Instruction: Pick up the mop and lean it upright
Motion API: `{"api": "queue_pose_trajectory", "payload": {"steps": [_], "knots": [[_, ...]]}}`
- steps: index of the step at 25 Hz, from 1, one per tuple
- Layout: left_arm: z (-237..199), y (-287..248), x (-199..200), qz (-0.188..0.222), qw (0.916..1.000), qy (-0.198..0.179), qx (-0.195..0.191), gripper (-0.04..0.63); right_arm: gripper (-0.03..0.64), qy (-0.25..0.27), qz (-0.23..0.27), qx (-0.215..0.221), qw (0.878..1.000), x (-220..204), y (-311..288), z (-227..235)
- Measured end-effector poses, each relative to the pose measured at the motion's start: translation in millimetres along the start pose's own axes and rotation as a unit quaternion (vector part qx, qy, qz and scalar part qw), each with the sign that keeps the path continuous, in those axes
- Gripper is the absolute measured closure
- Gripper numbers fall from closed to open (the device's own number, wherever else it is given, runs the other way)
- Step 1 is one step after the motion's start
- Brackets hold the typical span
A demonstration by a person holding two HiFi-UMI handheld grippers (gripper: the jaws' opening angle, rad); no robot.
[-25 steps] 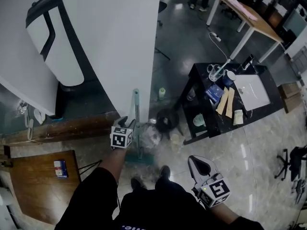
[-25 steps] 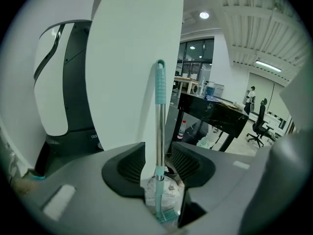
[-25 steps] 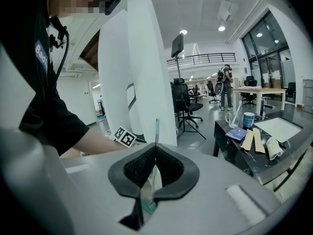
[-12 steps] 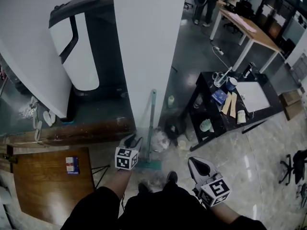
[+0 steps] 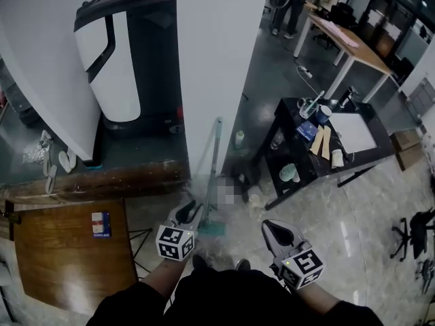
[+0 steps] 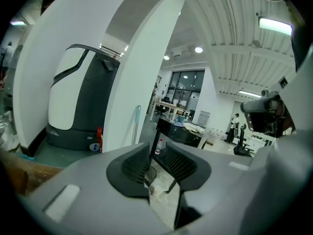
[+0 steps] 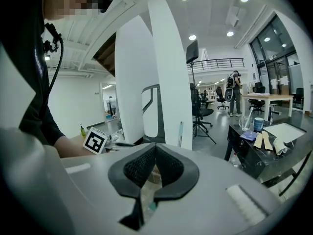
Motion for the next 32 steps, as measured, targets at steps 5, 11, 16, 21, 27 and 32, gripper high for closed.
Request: {"api": "queue_pose_trajectory", "payload": {"steps": [5, 11, 16, 21, 27, 32], "knots": [[39, 28, 18, 0.026, 0.9996, 0.005, 0.011, 0.503, 0.611, 0.000, 0.014, 0.030, 0.999, -1, 15, 2], [100, 52, 43, 0.043, 0.9982, -0.009, 0.041, 0.573, 0.611, -0.009, 0.032, 0.070, 0.997, -17, 56, 25], [155, 66, 58, 0.052, 0.9966, -0.013, 0.062, 0.580, 0.612, -0.043, 0.030, 0.107, 0.993, -36, 82, 48], [200, 85, 69, 0.057, 0.9949, -0.021, 0.081, 0.580, 0.612, -0.063, 0.020, 0.151, 0.986, -55, 94, 59], [245, 108, 78, 0.050, 0.9952, -0.030, 0.078, 0.580, 0.612, -0.091, 0.005, 0.182, 0.979, -73, 116, 55], [260, 122, 82, 0.061, 0.9939, -0.069, 0.061, 0.580, 0.612, -0.074, 0.011, 0.191, 0.979, -78, 129, 30]]}}
Point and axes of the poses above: the fingertips, and each gripper's own axes: y backward along the fingers, z to its right, x out of its top, the point moved 7 cm from there along y, backward along the fingers, and after that the axes turned 11 degrees about -y, right-handed, at the moved point
